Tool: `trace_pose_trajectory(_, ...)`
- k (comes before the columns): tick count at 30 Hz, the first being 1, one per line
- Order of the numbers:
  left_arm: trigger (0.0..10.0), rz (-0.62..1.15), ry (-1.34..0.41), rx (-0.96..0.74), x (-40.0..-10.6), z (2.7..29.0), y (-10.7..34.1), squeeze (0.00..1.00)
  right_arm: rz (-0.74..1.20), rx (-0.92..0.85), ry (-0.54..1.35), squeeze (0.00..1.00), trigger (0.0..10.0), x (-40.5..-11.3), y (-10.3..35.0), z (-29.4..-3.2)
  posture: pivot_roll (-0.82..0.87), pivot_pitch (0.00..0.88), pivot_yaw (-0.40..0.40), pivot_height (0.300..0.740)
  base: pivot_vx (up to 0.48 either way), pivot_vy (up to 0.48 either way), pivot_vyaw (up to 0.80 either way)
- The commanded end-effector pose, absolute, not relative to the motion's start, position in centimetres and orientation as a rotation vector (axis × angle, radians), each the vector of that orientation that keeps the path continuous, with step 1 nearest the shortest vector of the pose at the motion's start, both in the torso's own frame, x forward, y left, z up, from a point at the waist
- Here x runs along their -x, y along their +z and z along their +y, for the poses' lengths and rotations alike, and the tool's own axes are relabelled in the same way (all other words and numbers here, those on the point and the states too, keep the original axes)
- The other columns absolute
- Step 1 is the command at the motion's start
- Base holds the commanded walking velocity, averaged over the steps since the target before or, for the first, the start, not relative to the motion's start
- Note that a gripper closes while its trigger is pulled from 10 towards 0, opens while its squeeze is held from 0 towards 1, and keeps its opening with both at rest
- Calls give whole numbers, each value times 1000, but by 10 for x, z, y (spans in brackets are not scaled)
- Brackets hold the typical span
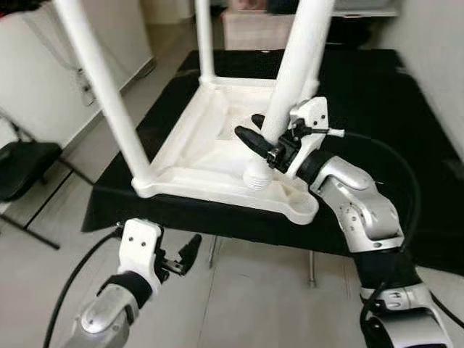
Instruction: Building children table
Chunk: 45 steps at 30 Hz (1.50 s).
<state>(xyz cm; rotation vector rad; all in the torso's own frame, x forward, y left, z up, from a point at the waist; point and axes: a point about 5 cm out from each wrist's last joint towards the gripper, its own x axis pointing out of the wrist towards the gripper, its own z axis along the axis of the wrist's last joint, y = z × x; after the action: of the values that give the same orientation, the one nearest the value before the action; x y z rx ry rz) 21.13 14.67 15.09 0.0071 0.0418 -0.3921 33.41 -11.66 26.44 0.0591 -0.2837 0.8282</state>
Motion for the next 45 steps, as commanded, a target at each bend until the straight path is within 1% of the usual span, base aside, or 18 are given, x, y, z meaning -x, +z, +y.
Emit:
trace_pose_trajectory(1,10000,31,-413,-34,-208,147,152,0,-312,-80,911,0,10000,-327,270,-108,20,128,34,740,0,0,-800)
trace_pose_trajectory(6,10000,31,-449,-79,-204,143,152,0,-305,-42,923,0,10000,-333,270,-107,32,142,30,740,0,0,-800)
trace_pose_trajectory(7,10000,35,-467,-88,-201,142,152,0,-307,-35,915,0,10000,-338,272,-106,37,151,27,740,0,0,-800)
trace_pose_trajectory(10,10000,39,-480,-86,-199,140,152,0,-312,-31,910,0,10000,-341,274,-105,37,151,27,740,0,0,-800)
trace_pose_trajectory(13,10000,47,-500,-76,-192,139,151,0,-334,-26,914,0,10000,-349,281,-98,53,167,21,740,0,0,-800)
trace_pose_trajectory(15,10000,49,-504,-94,-187,138,152,0,-375,-17,938,0,10000,-351,287,-92,62,179,19,740,0,0,0)
trace_pose_trajectory(20,10000,47,-503,-107,-186,137,152,0,-386,3,981,0,10000,-349,288,-89,66,185,19,740,0,0,0)
trace_pose_trajectory(21,10000,46,-499,-118,-185,137,153,0,-378,24,1038,0,10000,-347,285,-84,70,192,18,740,0,0,0)
trace_pose_trajectory(22,10000,46,-499,-118,-185,137,153,0,-378,24,1038,0,10000,-347,285,-84,70,192,18,740,0,0,0)
trace_pose_trajectory(23,10000,45,-493,-129,-183,137,153,0,-374,47,1093,0,10000,-345,283,-80,72,194,17,740,0,0,0)
trace_pose_trajectory(25,10000,46,-474,-129,-177,137,155,0,-344,112,1268,0,10000,-343,273,-79,88,214,26,740,0,0,0)
trace_pose_trajectory(26,10000,46,-472,-124,-173,136,156,0,-329,142,1352,0,10000,-343,270,-81,90,218,26,740,0,0,0)
trace_pose_trajectory(30,10000,55,-479,-115,-169,136,156,0,-319,158,1372,0,10000,-346,270,-84,100,229,29,740,0,0,0)
trace_pose_trajectory(33,10000,70,-499,-88,-158,134,156,0,-299,176,1407,0,10000,-358,277,-93,116,256,34,740,0,0,0)
trace_pose_trajectory(38,10000,71,-524,-85,-153,132,156,0,-276,190,1402,0,10000,-366,280,-100,128,280,42,740,0,0,0)
trace_pose_trajectory(41,10000,74,-545,-79,-141,131,159,0,-284,176,1415,0,10000,-370,291,-116,132,318,66,740,0,0,0)
trace_pose_trajectory(42,10000,74,-545,-79,-141,131,159,0,-284,176,1415,0,10000,-370,291,-116,132,318,66,740,0,0,0)
trace_pose_trajectory(45,10000,75,-556,-70,-131,130,162,0,-309,181,1450,0,10000,-367,300,-132,127,343,85,740,0,0,0)
